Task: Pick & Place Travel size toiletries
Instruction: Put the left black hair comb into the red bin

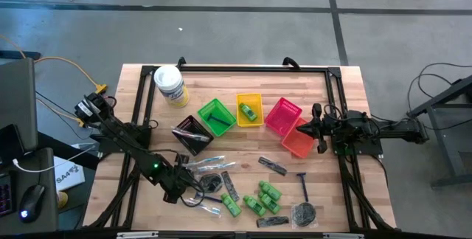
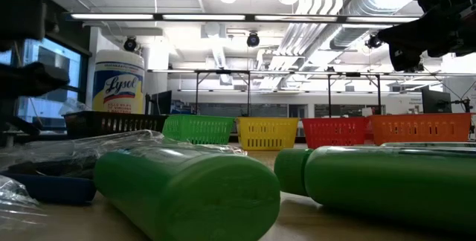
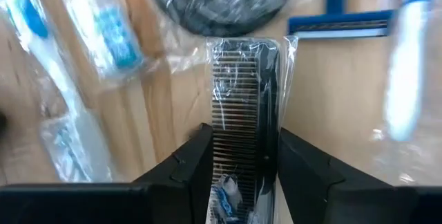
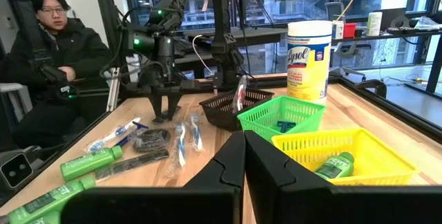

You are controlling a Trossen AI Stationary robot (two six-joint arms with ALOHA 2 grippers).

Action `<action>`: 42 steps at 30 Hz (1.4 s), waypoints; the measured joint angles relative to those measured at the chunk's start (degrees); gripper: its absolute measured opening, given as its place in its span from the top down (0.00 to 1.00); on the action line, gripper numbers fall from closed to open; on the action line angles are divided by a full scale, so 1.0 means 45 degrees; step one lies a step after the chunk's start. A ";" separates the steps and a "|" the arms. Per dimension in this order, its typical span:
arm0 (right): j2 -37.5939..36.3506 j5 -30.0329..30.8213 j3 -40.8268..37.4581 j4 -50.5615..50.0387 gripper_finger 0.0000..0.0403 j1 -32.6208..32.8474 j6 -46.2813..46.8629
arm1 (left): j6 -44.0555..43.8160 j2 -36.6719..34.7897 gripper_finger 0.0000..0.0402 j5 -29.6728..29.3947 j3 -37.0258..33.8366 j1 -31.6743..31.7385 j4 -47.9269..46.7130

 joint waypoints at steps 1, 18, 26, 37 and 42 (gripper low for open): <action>0.0000 0.0005 -0.0002 -0.0003 1.00 -0.0002 0.0000 | 0.0136 -0.0184 0.68 -0.0015 0.0005 -0.0010 0.0053; 0.0000 0.0019 0.0001 -0.0015 1.00 -0.0001 0.0000 | 0.4052 -0.4263 0.69 -0.1191 0.0024 0.0009 -0.0170; 0.0005 0.0015 -0.0003 -0.0068 1.00 -0.0003 0.0000 | 0.6485 -0.7153 0.69 -0.2281 -0.0564 0.0019 0.0127; 0.0005 0.0015 -0.0003 -0.0092 1.00 -0.0002 -0.0097 | 0.6807 -1.2179 0.69 -0.2548 -0.4803 0.0014 0.3239; 0.0005 0.0002 0.0000 -0.0097 1.00 0.0002 -0.0097 | 0.7266 -1.3854 0.69 -0.2665 -0.6134 0.0014 0.4048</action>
